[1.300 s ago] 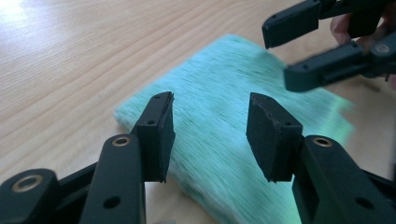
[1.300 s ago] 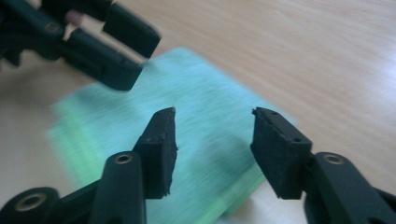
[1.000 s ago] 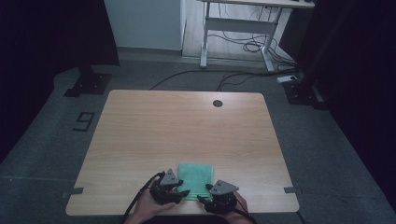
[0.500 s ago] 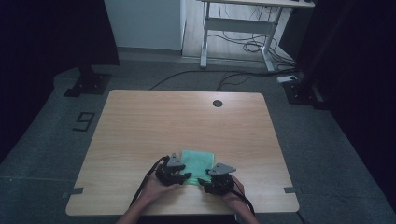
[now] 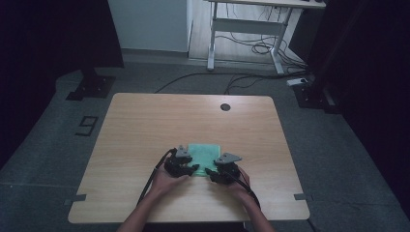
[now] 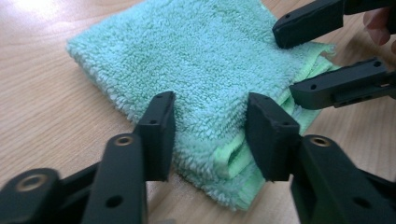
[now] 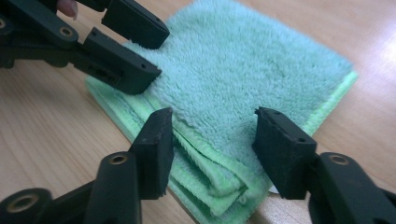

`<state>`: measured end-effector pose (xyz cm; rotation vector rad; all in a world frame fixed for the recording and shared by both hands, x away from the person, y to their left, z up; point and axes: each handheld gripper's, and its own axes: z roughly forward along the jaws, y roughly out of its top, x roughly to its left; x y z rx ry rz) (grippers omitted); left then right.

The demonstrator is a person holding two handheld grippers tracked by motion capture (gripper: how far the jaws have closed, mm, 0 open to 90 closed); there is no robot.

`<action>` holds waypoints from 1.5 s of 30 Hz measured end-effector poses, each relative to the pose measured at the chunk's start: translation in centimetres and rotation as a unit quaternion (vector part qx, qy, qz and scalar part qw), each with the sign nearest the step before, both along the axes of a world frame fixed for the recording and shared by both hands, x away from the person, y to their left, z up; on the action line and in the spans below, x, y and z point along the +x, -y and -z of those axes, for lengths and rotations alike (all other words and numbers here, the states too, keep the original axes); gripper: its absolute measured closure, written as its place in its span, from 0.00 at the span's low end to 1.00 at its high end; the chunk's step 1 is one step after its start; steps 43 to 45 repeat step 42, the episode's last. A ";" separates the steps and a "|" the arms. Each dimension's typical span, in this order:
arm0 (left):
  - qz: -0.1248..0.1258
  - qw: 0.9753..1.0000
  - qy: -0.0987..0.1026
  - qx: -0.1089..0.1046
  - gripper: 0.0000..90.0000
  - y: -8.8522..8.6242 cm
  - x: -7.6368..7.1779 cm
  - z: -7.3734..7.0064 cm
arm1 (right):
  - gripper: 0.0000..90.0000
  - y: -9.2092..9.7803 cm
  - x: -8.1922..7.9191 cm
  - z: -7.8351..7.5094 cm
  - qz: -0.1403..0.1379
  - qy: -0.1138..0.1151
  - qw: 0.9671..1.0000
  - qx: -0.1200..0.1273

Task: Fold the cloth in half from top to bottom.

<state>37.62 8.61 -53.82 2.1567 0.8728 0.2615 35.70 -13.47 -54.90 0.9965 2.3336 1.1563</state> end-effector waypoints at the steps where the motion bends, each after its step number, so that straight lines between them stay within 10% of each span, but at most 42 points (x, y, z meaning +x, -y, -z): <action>1: -0.001 1.000 0.004 -0.007 0.54 -0.2 -0.2 -0.3 | 0.49 0.1 -0.3 -0.1 0.000 0.007 1.000 0.004; 11: -0.009 0.998 0.052 -0.029 0.48 -3.4 -5.3 -3.1 | 0.45 2.7 -4.5 -1.7 0.008 0.039 0.998 0.054; 21: -0.019 0.998 0.058 -0.019 0.46 -6.9 -9.0 -2.7 | 0.44 7.3 -8.6 -2.5 0.028 0.064 0.995 0.066; 45: -0.062 0.996 0.054 -0.025 0.43 -8.6 -9.8 -1.3 | 0.41 9.5 -9.5 -1.2 0.055 0.055 0.995 0.067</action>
